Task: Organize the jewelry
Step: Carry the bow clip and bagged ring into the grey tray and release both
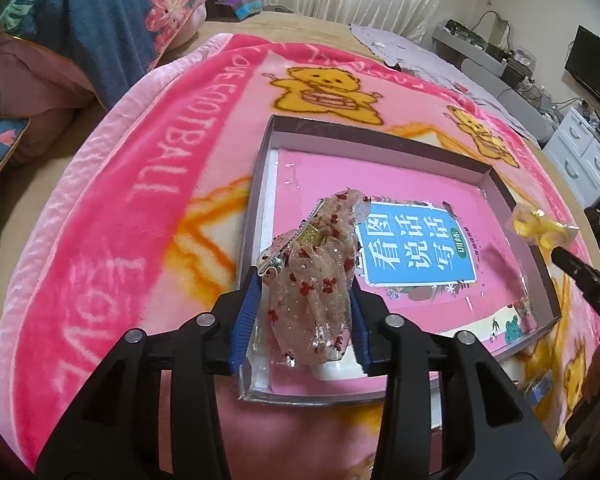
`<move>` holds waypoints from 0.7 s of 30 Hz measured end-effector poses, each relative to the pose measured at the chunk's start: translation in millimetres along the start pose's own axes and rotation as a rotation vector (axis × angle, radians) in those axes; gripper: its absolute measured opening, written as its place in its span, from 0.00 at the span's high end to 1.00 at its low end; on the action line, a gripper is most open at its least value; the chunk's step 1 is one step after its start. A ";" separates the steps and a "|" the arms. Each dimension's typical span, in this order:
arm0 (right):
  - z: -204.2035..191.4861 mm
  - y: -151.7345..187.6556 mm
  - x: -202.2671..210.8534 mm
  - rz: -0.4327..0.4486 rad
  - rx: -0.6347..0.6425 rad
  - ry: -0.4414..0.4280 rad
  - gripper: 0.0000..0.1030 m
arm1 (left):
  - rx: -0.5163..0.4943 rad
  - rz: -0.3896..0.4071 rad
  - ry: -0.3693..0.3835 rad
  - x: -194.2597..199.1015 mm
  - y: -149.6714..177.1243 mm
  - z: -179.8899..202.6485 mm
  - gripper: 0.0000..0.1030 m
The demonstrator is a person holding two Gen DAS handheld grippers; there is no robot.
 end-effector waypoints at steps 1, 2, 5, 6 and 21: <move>0.0 1.9 -1.4 -0.007 0.003 0.003 0.91 | 0.001 0.001 0.001 1.6 0.3 -1.2 0.63; -0.1 3.8 -2.3 -0.013 0.006 0.006 0.91 | 0.004 0.002 0.002 3.4 0.5 -1.9 0.62; 0.1 9.2 -3.8 -0.031 0.005 0.005 0.90 | 0.002 0.003 0.014 8.2 1.0 -3.3 0.59; -0.2 11.3 -4.6 -0.039 0.005 0.003 0.89 | 0.000 0.002 0.019 9.4 0.9 -2.6 0.57; -13.8 28.4 14.6 -0.055 -0.011 -0.066 0.68 | -0.002 0.036 0.030 33.4 -4.4 -3.2 0.42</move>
Point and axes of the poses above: each gripper's, at about its wrist camera, not at the fingertips, and x roughly against the way its jaws point, z to its right, y to its underside, the point moved 6 cm from there along -x, roughly the way its jaws point, and after that the axes turned 13 degrees about -y, right-handed, at the moved point
